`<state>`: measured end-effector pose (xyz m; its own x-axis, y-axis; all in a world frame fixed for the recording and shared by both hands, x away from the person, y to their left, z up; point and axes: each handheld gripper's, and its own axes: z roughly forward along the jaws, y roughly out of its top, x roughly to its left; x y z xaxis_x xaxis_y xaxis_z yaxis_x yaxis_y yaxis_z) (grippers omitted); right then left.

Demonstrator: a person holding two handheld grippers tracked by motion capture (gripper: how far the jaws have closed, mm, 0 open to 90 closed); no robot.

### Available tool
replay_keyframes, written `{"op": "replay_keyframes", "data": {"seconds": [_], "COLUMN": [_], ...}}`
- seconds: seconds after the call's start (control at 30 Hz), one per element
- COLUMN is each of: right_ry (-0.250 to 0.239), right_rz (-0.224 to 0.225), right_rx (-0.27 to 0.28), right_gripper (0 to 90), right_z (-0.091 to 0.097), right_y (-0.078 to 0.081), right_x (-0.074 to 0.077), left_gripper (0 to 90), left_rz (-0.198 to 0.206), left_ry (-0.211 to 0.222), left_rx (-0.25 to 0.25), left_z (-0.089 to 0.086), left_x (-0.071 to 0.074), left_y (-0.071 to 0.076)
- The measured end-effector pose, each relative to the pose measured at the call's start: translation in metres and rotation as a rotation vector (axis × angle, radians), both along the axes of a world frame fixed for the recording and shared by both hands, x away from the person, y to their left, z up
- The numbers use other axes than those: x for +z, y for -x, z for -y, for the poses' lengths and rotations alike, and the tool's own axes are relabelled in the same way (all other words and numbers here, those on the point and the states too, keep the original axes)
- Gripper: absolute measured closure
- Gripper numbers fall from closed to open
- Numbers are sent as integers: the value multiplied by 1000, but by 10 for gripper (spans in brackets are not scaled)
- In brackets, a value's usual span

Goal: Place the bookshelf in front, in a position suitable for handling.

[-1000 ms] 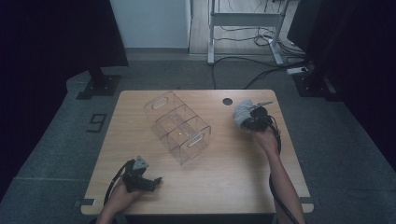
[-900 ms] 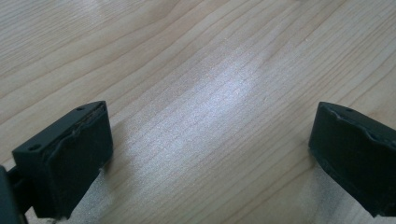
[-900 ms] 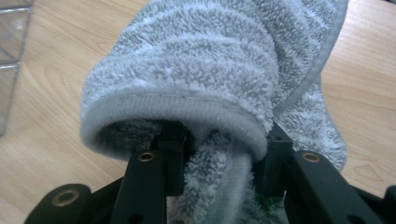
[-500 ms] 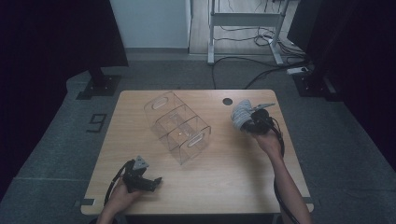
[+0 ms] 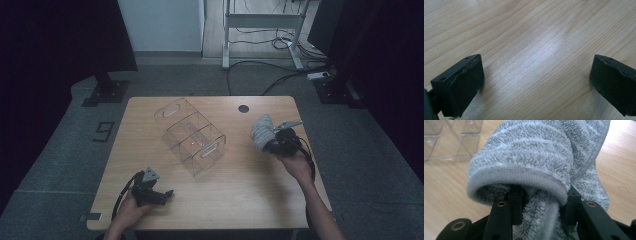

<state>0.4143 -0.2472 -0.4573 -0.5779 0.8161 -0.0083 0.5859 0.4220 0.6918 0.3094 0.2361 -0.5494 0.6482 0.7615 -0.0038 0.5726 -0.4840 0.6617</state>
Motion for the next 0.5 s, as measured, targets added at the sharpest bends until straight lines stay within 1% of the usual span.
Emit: {"op": "replay_keyframes", "data": {"seconds": [0.03,0.07,0.1,0.13,0.27,0.3,0.33,0.37,0.47,0.5], "right_ry": [1,1,3,3,6,8,7,7,12,13], "right_rz": [2,6,8,8,15,24,26,26,36,34], "right_rx": [5,9,14,14,22,23,24,24,18,16], "right_gripper": [603,603,603,603,603,602,602,602,602,601], "right_z": [1,3,5,5,10,14,16,16,23,28], "right_y": [4,12,16,16,32,40,44,44,55,61], "right_x": [1,2,2,2,6,9,10,10,14,15], "left_gripper": [0,0,0,0,0,0,0,0,0,0], "left_rz": [0,0,0,0,0,0,0,0,0,1], "left_ry": [0,1,1,1,0,0,0,-1,-1,0], "left_rx": [0,0,0,1,2,2,2,1,1,3], "left_z": [0,0,0,0,0,0,0,0,0,0], "left_x": [0,0,0,0,0,0,0,0,0,0], "left_y": [0,0,0,0,0,0,0,0,0,0]}}
